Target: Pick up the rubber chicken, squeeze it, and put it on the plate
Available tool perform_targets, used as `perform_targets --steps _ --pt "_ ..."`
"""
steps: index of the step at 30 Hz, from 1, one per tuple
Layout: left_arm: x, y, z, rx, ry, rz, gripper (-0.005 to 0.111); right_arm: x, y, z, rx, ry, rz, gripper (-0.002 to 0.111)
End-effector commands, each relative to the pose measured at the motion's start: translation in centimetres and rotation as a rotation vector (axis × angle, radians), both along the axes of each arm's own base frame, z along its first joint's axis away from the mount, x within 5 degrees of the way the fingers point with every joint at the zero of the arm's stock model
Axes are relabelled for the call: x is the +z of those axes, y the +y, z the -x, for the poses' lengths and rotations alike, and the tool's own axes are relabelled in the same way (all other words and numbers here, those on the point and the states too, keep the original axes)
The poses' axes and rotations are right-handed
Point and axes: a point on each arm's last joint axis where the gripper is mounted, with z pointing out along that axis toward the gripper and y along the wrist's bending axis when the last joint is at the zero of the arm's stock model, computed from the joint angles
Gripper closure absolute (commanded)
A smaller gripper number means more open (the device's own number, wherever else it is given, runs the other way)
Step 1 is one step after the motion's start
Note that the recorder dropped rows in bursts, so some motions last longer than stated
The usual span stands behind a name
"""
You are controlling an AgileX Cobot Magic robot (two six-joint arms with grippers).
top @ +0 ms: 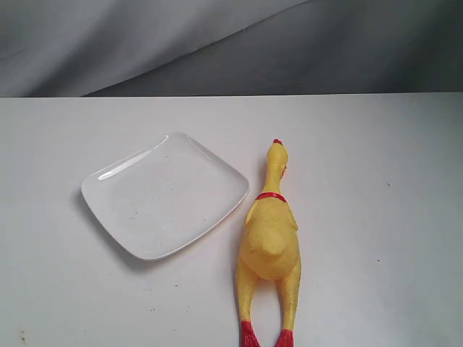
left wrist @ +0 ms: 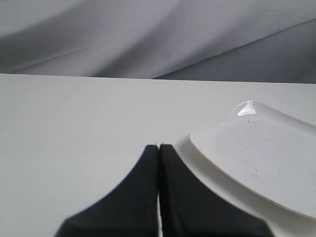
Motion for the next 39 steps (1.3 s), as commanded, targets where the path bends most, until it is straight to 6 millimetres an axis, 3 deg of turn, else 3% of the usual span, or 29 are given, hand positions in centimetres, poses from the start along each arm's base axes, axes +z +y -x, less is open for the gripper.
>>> perform_targets --steps 1,10,21,29,31,32,34,39 --pt "-0.1 0.0 0.0 0.002 -0.004 0.006 0.107 -0.1 0.0 0.0 -0.004 -0.002 -0.010 0.108" --pt "-0.1 0.0 0.0 0.002 -0.004 0.006 0.107 0.3 0.0 -0.1 -0.004 -0.046 0.010 0.108" --pt "-0.1 0.0 0.0 0.002 -0.004 0.006 0.107 6.4 0.0 0.7 -0.006 -0.735 0.011 0.108" --pt "-0.1 0.0 0.0 0.002 -0.004 0.006 0.107 8.0 0.0 1.8 -0.003 -0.950 -0.001 0.108" --pt "-0.1 0.0 0.0 0.002 -0.004 0.006 0.107 8.5 0.0 2.2 0.042 -1.020 -0.177 0.108" --pt "-0.1 0.0 0.0 0.002 -0.004 0.006 0.107 8.6 0.0 2.3 0.074 -1.033 -0.295 0.108" --pt "-0.1 0.0 0.0 0.002 -0.004 0.006 0.107 8.7 0.0 2.3 0.090 -1.025 -0.360 0.108" --pt "-0.1 0.0 0.0 0.002 -0.004 0.006 0.107 12.5 0.0 1.8 0.078 -0.874 -0.444 0.108"
